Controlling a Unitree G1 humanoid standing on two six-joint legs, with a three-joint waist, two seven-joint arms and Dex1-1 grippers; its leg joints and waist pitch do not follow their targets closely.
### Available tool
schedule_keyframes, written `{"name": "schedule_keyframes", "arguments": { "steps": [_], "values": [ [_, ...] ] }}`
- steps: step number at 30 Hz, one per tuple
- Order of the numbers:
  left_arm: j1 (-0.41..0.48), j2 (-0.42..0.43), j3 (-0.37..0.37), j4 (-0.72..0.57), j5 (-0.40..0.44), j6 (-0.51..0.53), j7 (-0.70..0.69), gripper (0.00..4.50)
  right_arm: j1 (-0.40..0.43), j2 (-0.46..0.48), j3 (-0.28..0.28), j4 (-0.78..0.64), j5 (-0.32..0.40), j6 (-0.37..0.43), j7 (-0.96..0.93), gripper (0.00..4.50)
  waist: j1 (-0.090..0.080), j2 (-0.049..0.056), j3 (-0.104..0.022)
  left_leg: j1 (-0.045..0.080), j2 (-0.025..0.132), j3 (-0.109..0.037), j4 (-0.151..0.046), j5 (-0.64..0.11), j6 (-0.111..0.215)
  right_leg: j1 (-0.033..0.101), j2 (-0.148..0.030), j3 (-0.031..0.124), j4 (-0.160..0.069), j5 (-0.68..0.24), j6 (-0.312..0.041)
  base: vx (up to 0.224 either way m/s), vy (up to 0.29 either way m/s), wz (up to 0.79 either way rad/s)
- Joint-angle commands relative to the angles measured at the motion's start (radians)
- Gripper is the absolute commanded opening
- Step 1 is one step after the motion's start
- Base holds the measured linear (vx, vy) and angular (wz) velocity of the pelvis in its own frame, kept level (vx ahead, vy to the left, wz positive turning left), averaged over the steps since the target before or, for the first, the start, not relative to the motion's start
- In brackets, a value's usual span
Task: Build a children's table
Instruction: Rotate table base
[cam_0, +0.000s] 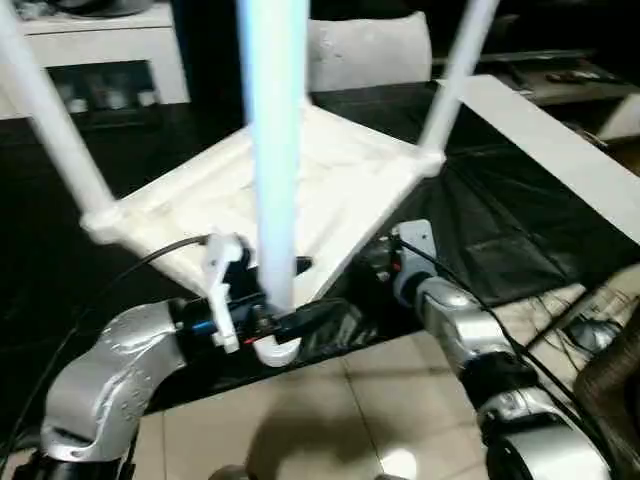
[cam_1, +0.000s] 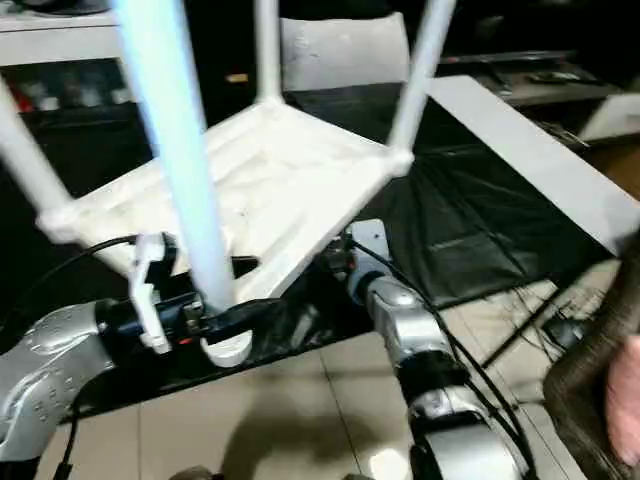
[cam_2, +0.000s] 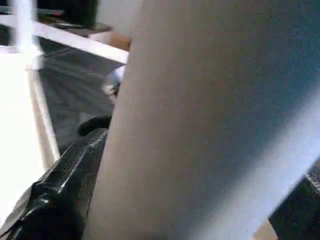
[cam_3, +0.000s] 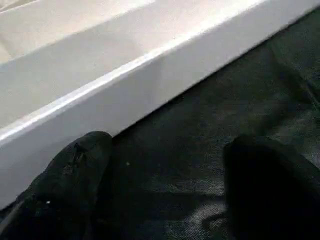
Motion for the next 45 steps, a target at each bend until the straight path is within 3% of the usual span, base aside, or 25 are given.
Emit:
{"name": "schedule_keyframes", "arguments": {
  "steps": [1, 8, 9, 13, 17, 20, 21, 23, 24, 26, 28, 30, 32, 35, 38, 39, 40, 41, 42, 43, 44, 45],
  "values": [
    [-0.033, -0.033, -0.065, -0.012, -0.010, -0.003, 0.004, 4.44, -0.042, 0.049, 0.029, 0.027, 0.000, -0.025, 0.042, 4.50, 0.004, 0.005, -0.066, 0.005, 0.019, 0.006, -0.077, -0.071, 0.003, 0.057, -0.060, 0.059, -0.068, 0.078, -0.218, 0.000, 0.000, 0.00],
    [-0.101, -0.107, -0.120, 0.047, 0.032, -0.044, 0.020, 4.44, -0.063, 0.095, 0.068, 0.067, -0.022, -0.081, 0.119, 4.50, 0.000, 0.000, -0.064, 0.007, 0.020, 0.017, -0.074, -0.080, 0.022, 0.051, -0.061, 0.064, -0.075, 0.043, -0.214, 0.000, 0.000, 0.00],
    [-0.122, -0.118, -0.129, 0.070, 0.044, -0.061, 0.021, 4.44, -0.066, 0.103, 0.071, 0.081, -0.028, -0.096, 0.142, 4.50, 0.000, 0.006, -0.065, 0.006, 0.021, 0.015, -0.075, -0.090, 0.020, 0.052, -0.062, 0.064, -0.075, 0.027, -0.214, 0.000, 0.000, 0.00],
    [-0.176, -0.143, -0.139, 0.134, 0.071, -0.099, 0.021, 4.44, -0.069, 0.110, 0.073, 0.100, -0.040, -0.116, 0.163, 4.50, -0.003, 0.001, -0.064, 0.009, 0.023, 0.016, -0.076, -0.107, 0.021, 0.049, -0.062, 0.065, -0.078, 0.008, -0.220, 0.000, 0.000, 0.00],
    [-0.279, -0.171, -0.118, 0.297, 0.162, -0.210, 0.067, 4.44, -0.069, 0.094, 0.029, 0.124, -0.047, -0.147, 0.078, 4.50, -0.001, 0.005, -0.063, 0.010, 0.020, 0.017, -0.077, -0.117, 0.020, 0.048, -0.060, 0.067, -0.083, 0.000, -0.222, 0.000, 0.000, 0.00],
    [-0.324, -0.167, -0.096, 0.386, 0.205, -0.272, 0.094, 4.44, -0.056, 0.073, -0.007, 0.117, -0.035, -0.156, 0.041, 4.50, 0.001, 0.000, -0.066, 0.012, 0.020, 0.017, -0.078, -0.123, 0.018, 0.049, -0.062, 0.070, -0.081, -0.007, -0.217, 0.000, 0.000, 0.00],
    [-0.344, -0.164, -0.088, 0.424, 0.219, -0.295, 0.107, 4.44, -0.049, 0.063, -0.023, 0.114, -0.029, -0.162, 0.033, 4.50, 0.004, 0.001, -0.068, 0.017, 0.020, 0.019, -0.076, -0.110, 0.025, 0.046, -0.059, 0.072, -0.081, 0.018, -0.213, 0.000, 0.000, 0.00],
    [-0.388, -0.160, -0.060, 0.514, 0.246, -0.349, 0.147, 4.44, -0.013, 0.033, -0.058, 0.083, -0.012, -0.167, 0.024, 4.50, 0.012, 0.000, -0.067, 0.018, 0.018, 0.020, -0.076, -0.105, 0.031, 0.047, -0.058, 0.073, -0.082, 0.026, -0.210, 0.000, 0.000, 0.00],
    [-0.408, -0.155, -0.043, 0.561, 0.259, -0.376, 0.169, 4.44, 0.020, 0.012, -0.079, 0.048, -0.002, -0.164, 0.022, 4.50, 0.020, 0.004, -0.070, 0.024, 0.020, 0.021, -0.075, -0.100, 0.032, 0.045, -0.058, 0.075, -0.079, 0.047, -0.207, 0.000, 0.000, 0.00],
    [-0.421, -0.153, -0.030, 0.596, 0.268, -0.401, 0.180, 4.44, 0.048, -0.004, -0.090, 0.018, 0.002, -0.163, 0.024, 4.50, 0.021, -0.003, -0.068, 0.018, 0.016, 0.020, -0.077, -0.092, 0.035, 0.050, -0.054, 0.076, -0.079, 0.058, -0.201, 0.000, 0.000, 0.00],
    [-0.429, -0.149, -0.021, 0.627, 0.279, -0.427, 0.183, 4.44, 0.085, -0.019, -0.099, -0.028, 0.006, -0.156, 0.031, 4.50, 0.025, -0.001, -0.071, 0.020, 0.016, 0.021, -0.076, -0.086, 0.035, 0.049, -0.054, 0.076, -0.080, 0.056, -0.197, 0.000, 0.000, 0.00],
    [-0.414, -0.148, 0.003, 0.632, 0.277, -0.434, 0.203, 4.44, 0.164, -0.042, -0.118, -0.144, 0.017, -0.126, 0.031, 4.50, 0.023, 0.000, -0.071, 0.020, 0.017, 0.020, -0.077, -0.085, 0.039, 0.048, -0.054, 0.077, -0.079, 0.076, -0.208, 0.000, 0.000, 0.00],
    [-0.406, -0.149, 0.011, 0.627, 0.270, -0.431, 0.207, 4.44, 0.186, -0.048, -0.123, -0.178, 0.019, -0.116, 0.029, 4.50, 0.024, -0.002, -0.070, 0.021, 0.018, 0.022, -0.078, -0.101, 0.043, 0.046, -0.056, 0.077, -0.082, 0.058, -0.212, 0.000, 0.000, 0.00],
    [-0.313, -0.159, 0.023, 0.528, 0.237, -0.400, 0.225, 4.44, 0.290, -0.065, -0.123, -0.375, 0.033, -0.053, 0.033, 4.50, 0.026, -0.002, -0.068, 0.018, 0.021, 0.021, -0.080, -0.103, 0.054, 0.047, -0.057, 0.078, -0.084, 0.051, -0.209, 0.000, 0.000, 0.00],
    [-0.190, -0.162, 0.024, 0.379, 0.205, -0.301, 0.266, 4.44, 0.365, -0.067, -0.105, -0.557, 0.064, 0.045, 0.044, 4.50, 0.027, -0.001, -0.065, 0.020, 0.025, 0.022, -0.083, -0.120, 0.052, 0.046, -0.053, 0.078, -0.085, 0.025, -0.202, 0.000, 0.000, 0.00],
    [-0.125, -0.158, 0.023, 0.311, 0.196, -0.283, 0.277, 4.44, 0.398, -0.066, -0.095, -0.644, 0.084, 0.098, 0.043, 4.50, 0.023, -0.002, -0.061, 0.020, 0.024, 0.023, -0.085, -0.140, 0.054, 0.040, -0.051, 0.078, -0.092, -0.011, -0.192, 0.000, 0.000, 0.00],
    [-0.114, -0.157, 0.023, 0.299, 0.195, -0.281, 0.278, 4.44, 0.403, -0.065, -0.093, -0.659, 0.087, 0.107, 0.042, 4.50, 0.024, -0.001, -0.061, 0.020, 0.025, 0.021, -0.086, -0.148, 0.052, 0.042, -0.052, 0.078, -0.093, -0.029, -0.185, 0.000, 0.000, 0.00],
    [-0.061, -0.156, 0.025, 0.250, 0.183, -0.282, 0.283, 4.44, 0.430, -0.066, -0.080, -0.726, 0.096, 0.147, 0.039, 4.50, 0.019, -0.007, -0.056, 0.023, 0.024, 0.025, -0.089, -0.185, 0.043, 0.032, -0.048, 0.079, -0.103, -0.103, -0.170, 0.000, 0.000, 0.00],
    [-0.015, -0.155, 0.027, 0.207, 0.175, -0.286, 0.290, 4.44, 0.455, -0.066, -0.067, -0.787, 0.106, 0.184, 0.035, 4.50, 0.021, -0.008, -0.054, 0.022, 0.025, 0.023, -0.091, -0.202, 0.037, 0.033, -0.051, 0.079, -0.105, -0.142, -0.160, 0.000, 0.000, 0.00],
    [0.035, -0.155, 0.031, 0.162, 0.175, -0.297, 0.301, 4.44, 0.486, -0.062, -0.055, -0.860, 0.126, 0.234, 0.028, 4.50, 0.022, -0.008, -0.049, 0.021, 0.027, 0.021, -0.095, -0.228, 0.027, 0.030, -0.052, 0.082, -0.112, -0.205, -0.134, 0.000, 0.000, 0.00],
    [0.035, -0.155, 0.031, 0.162, 0.175, -0.297, 0.301, 4.44, 0.486, -0.062, -0.055, -0.860, 0.126, 0.234, 0.028, 4.50, 0.020, -0.006, -0.047, 0.023, 0.027, 0.021, -0.098, -0.257, 0.018, 0.022, -0.049, 0.083, -0.117, -0.253, -0.109, 0.000, 0.000, 0.00],
    [0.075, -0.160, 0.042, 0.126, 0.185, -0.319, 0.318, 4.44, 0.521, -0.065, -0.039, -0.926, 0.128, 0.281, 0.020, 4.50, 0.021, -0.010, -0.046, 0.026, 0.023, 0.020, -0.098, -0.276, 0.007, 0.017, -0.048, 0.082, -0.121, -0.307, -0.088, 0.000, 0.000, 0.00]
  ]
}}
